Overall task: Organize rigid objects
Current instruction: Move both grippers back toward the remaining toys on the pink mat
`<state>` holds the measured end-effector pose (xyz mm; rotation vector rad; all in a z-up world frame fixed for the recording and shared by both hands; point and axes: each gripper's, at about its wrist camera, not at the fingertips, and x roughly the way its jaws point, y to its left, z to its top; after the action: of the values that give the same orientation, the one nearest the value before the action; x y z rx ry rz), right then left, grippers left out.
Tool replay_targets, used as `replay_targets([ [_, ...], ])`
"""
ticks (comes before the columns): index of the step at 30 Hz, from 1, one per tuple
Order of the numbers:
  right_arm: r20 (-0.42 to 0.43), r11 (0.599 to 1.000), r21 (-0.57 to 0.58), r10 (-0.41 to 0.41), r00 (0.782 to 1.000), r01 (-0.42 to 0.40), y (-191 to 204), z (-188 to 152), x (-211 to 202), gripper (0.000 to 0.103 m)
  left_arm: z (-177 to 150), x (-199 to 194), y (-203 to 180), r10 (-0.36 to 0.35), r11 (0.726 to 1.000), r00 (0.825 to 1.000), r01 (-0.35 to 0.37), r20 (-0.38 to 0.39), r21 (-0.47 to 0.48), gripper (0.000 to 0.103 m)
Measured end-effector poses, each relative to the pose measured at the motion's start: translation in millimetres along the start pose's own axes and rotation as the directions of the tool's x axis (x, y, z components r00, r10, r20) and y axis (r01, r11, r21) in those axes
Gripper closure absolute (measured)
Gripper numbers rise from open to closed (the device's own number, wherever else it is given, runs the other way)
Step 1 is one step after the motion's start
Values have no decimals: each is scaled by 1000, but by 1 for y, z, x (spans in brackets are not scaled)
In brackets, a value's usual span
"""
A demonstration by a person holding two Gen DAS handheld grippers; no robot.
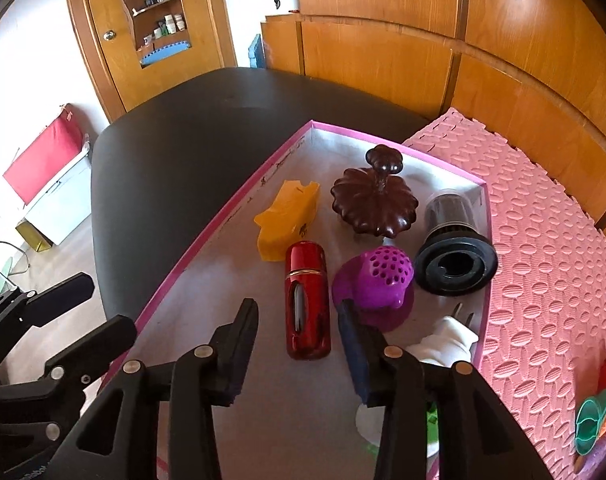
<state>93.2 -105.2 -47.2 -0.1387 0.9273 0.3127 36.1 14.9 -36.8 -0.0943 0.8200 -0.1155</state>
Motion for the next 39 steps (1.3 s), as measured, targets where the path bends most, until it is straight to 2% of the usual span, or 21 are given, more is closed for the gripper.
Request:
replay_targets([
  [15, 103, 998, 45, -56, 993, 51, -4, -15, -34, 62, -3, -4, -10, -14, 1000, 1000, 14, -4, 24, 48],
  [30, 148, 990, 79, -129, 981, 118, -10, -34, -57, 62, -5, -4, -22, -25, 998, 1000, 26, -7, 49, 47],
  [39, 187, 978, 142, -179, 966, 154, -32, -45, -82, 61, -5, -7, -33, -39, 996, 999, 40, -4, 80, 46],
])
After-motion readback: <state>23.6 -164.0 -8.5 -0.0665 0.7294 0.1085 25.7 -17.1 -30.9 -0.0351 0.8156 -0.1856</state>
